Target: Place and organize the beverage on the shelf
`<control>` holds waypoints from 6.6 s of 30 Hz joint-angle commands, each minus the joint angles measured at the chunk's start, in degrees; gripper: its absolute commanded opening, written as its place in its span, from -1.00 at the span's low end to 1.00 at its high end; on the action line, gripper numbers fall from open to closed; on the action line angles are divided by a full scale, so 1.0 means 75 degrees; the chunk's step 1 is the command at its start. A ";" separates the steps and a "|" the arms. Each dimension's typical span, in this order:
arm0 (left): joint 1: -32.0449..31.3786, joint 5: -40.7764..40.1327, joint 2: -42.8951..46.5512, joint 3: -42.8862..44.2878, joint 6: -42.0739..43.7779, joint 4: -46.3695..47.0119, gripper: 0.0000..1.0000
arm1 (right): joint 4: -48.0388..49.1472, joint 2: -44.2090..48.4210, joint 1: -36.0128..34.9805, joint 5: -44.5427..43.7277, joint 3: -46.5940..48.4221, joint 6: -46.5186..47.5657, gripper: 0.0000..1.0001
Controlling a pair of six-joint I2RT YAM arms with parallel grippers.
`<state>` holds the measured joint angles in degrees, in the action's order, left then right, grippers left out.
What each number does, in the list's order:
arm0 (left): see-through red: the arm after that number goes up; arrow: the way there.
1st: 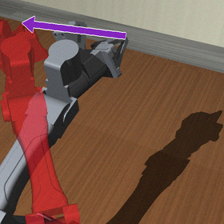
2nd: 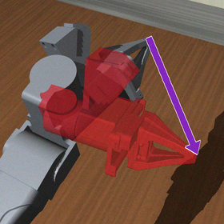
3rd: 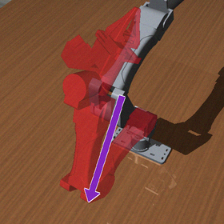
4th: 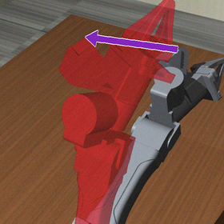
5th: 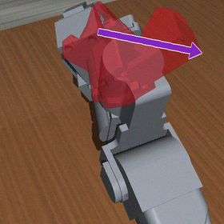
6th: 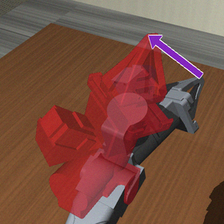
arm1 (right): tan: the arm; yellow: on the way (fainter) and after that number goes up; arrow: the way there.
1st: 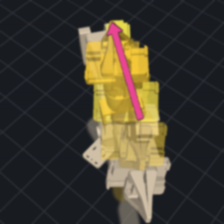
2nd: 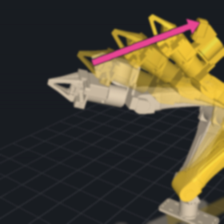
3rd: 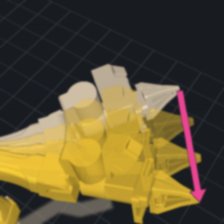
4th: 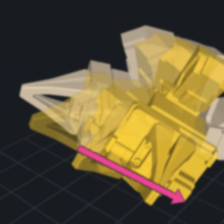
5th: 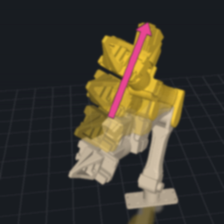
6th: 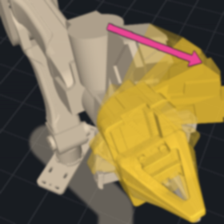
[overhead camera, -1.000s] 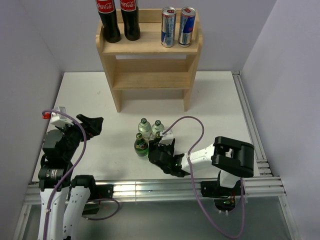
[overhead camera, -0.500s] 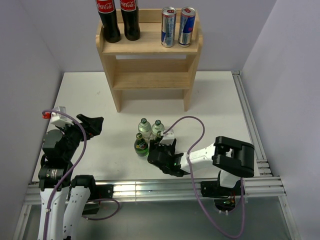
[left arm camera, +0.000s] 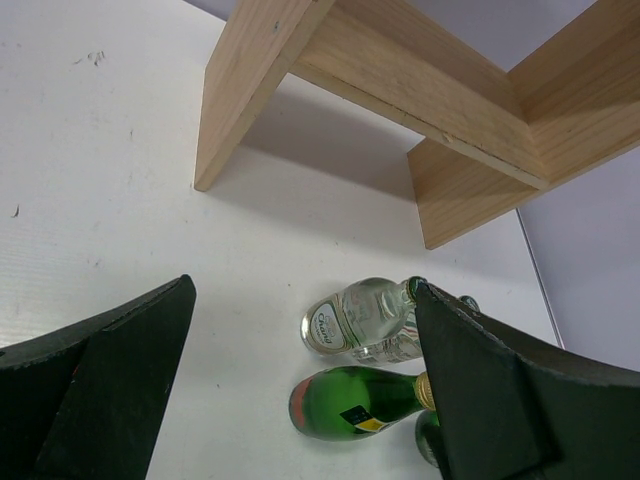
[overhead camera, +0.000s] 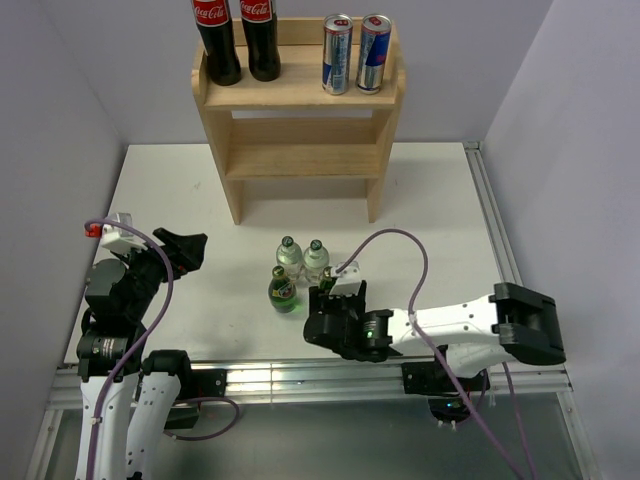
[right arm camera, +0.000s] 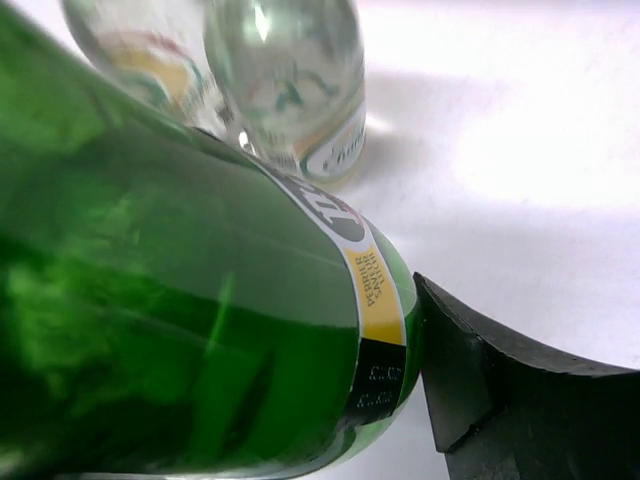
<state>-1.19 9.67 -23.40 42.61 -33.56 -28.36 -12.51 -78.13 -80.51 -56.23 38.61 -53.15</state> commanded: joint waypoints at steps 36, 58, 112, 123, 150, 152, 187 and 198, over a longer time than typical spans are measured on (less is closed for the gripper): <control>0.0006 -0.0082 0.0307 0.0014 0.0162 0.0242 0.99 | 0.2348 -0.0481 0.5108 0.1918 0.5023 0.5598 -1.00; 0.0006 -0.0082 0.0331 0.0002 0.0151 0.0254 0.99 | 0.2406 -0.2110 0.6129 0.2353 0.6231 0.5083 -1.00; 0.0006 -0.0106 0.0413 0.0002 0.0151 0.0254 0.99 | 0.1997 -0.2204 0.6305 0.2141 0.6008 0.4695 1.00; 0.0006 -0.0094 0.0413 0.0002 0.0151 0.0254 0.99 | 0.1774 -0.1841 0.6164 0.2118 0.5774 0.4778 1.00; 0.0006 -0.0106 0.0460 0.0002 0.0151 0.0230 0.99 | 0.1563 -0.0787 0.5544 0.1802 0.4568 0.4672 1.00; 0.0006 -0.0118 0.0460 0.0002 0.0151 0.0231 0.99 | 0.1644 -0.0611 0.5450 0.1755 0.4276 0.4613 1.00; 0.0007 -0.0071 0.0342 -0.0009 0.0151 0.0254 0.99 | 0.4479 0.2578 0.1617 0.3548 -0.1890 0.2973 1.00; -0.0005 -0.0094 0.0354 -0.0009 0.0139 0.0242 0.99 | 0.4399 0.0680 0.1676 0.2341 -0.1200 0.2832 1.00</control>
<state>-1.21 9.17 -20.49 42.44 -33.58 -28.32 18.74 -70.96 -68.20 -33.78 26.04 -31.27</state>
